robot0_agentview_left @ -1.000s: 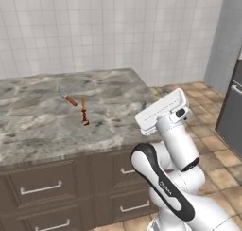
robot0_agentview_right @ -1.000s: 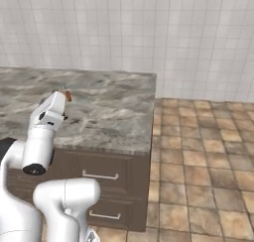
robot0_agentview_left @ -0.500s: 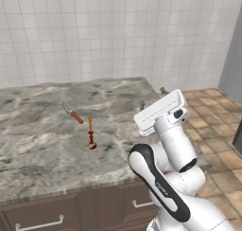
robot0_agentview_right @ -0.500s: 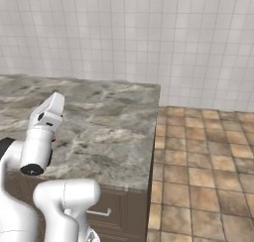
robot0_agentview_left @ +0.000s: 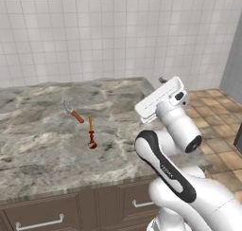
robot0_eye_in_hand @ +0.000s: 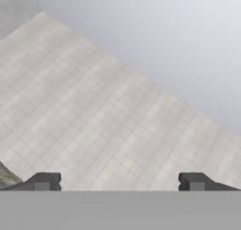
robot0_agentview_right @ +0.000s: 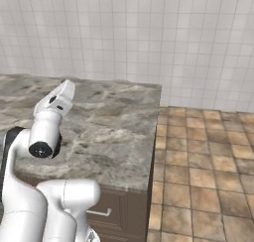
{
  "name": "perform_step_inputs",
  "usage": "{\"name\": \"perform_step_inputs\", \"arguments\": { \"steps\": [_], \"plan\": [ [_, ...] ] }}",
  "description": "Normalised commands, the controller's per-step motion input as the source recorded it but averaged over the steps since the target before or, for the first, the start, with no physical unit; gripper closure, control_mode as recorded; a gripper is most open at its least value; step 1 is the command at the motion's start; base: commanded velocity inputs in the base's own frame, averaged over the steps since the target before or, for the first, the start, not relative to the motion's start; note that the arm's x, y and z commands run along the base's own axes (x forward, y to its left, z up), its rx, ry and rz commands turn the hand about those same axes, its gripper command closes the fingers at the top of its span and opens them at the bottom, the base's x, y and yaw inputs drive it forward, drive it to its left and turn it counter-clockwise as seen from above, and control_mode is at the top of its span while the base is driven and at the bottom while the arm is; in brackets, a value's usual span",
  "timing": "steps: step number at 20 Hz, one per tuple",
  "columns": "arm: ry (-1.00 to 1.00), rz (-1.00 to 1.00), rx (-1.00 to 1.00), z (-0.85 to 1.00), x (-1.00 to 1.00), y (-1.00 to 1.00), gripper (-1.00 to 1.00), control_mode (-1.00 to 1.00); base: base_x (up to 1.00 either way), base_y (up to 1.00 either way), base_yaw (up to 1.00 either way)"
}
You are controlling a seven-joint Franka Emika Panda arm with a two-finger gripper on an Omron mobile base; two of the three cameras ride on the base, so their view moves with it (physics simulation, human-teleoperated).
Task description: Pick the candle and candle from the dining table and place them in the open cabinet. Close the cabinet after placing the objects.
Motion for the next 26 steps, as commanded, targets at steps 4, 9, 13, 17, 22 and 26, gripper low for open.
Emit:
{"name": "perform_step_inputs", "arguments": {
  "steps": [4, 9, 13, 17, 22, 26],
  "plan": [
    [0.48, 0.06, -0.01, 0.03, 0.7, 0.0, -1.0, -1.0, 0.0, 0.0, 0.0],
    [0.59, 0.1, -0.1, 0.0, 0.39, 0.0, -1.0, -1.0, 0.0, 0.0, 0.0],
    [0.56, 0.19, -0.13, -0.01, 0.01, -0.02, -1.0, -1.0, 0.0, 0.0, 0.0],
    [0.63, 0.26, -0.17, -0.27, 0.0, -0.02, -1.0, -1.0, 0.0, 0.0, 0.0],
    [0.27, 0.2, -0.1, -0.35, -0.01, 0.01, -1.0, -1.0, 0.0, 0.0, 0.0],
    [0.03, 0.02, 0.0, -0.38, -0.07, 0.0, -1.0, -1.0, 0.0, 0.0, 0.0]
  ]
}}
